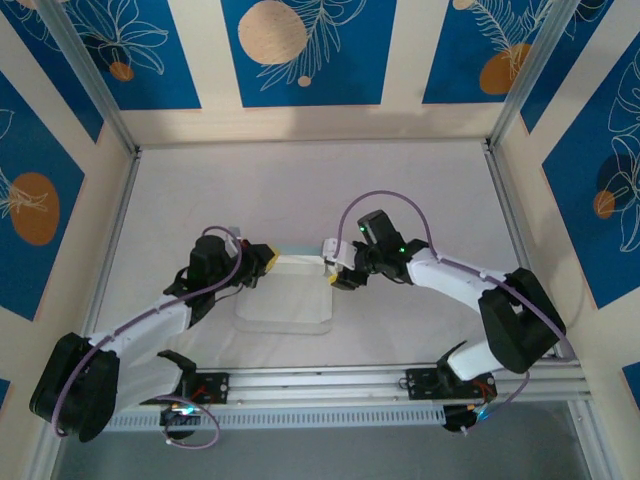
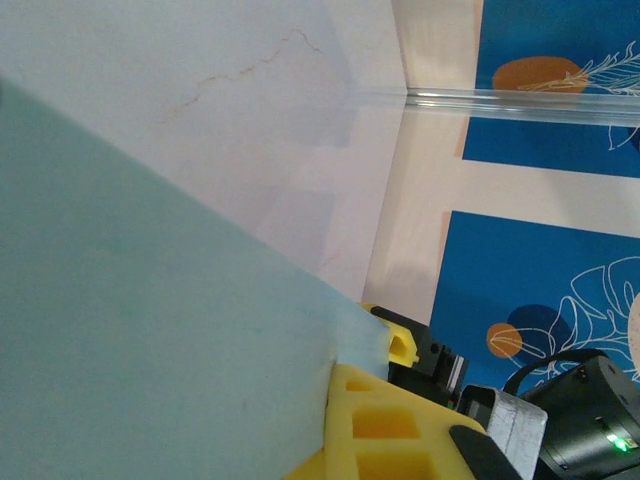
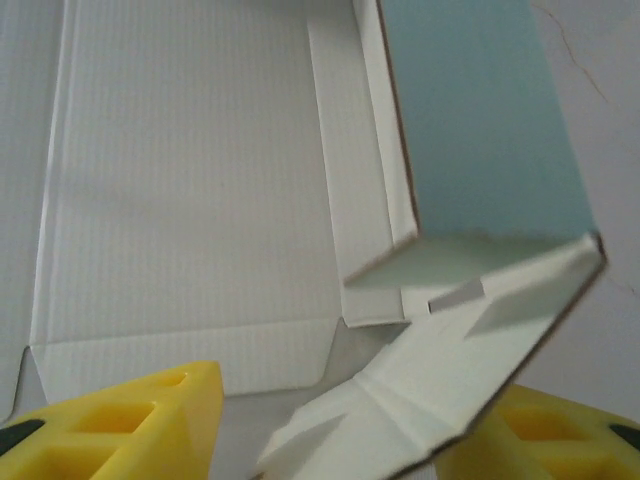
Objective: Fold the paper box
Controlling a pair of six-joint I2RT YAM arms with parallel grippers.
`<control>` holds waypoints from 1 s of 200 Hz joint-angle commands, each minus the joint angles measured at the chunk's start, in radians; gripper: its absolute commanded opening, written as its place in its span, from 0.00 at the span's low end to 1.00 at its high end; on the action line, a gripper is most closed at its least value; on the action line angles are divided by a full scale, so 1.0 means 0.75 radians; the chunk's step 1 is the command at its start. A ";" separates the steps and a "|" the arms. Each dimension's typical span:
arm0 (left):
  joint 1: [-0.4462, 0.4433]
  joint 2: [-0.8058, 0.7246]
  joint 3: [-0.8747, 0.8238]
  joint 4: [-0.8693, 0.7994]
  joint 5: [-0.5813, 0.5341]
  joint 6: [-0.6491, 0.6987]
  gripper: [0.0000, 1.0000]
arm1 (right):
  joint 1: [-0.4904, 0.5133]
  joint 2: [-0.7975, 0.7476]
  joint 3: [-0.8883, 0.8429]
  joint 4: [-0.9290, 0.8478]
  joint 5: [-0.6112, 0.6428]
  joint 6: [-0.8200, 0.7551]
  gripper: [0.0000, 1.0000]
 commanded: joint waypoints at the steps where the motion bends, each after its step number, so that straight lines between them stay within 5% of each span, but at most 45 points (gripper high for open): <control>1: 0.008 0.020 -0.031 -0.095 0.011 0.020 0.00 | 0.021 0.003 0.066 -0.060 -0.001 -0.020 0.56; 90: 0.017 0.057 0.011 -0.180 0.018 0.023 0.00 | -0.307 -0.284 0.072 -0.213 -0.205 -0.067 0.59; 134: 0.019 0.063 0.023 -0.188 0.022 0.032 0.00 | -0.267 -0.111 0.082 -0.187 -0.004 -0.127 0.57; 200: 0.019 0.072 0.022 -0.175 0.029 0.019 0.00 | -0.099 0.042 0.119 -0.219 -0.060 -0.140 0.57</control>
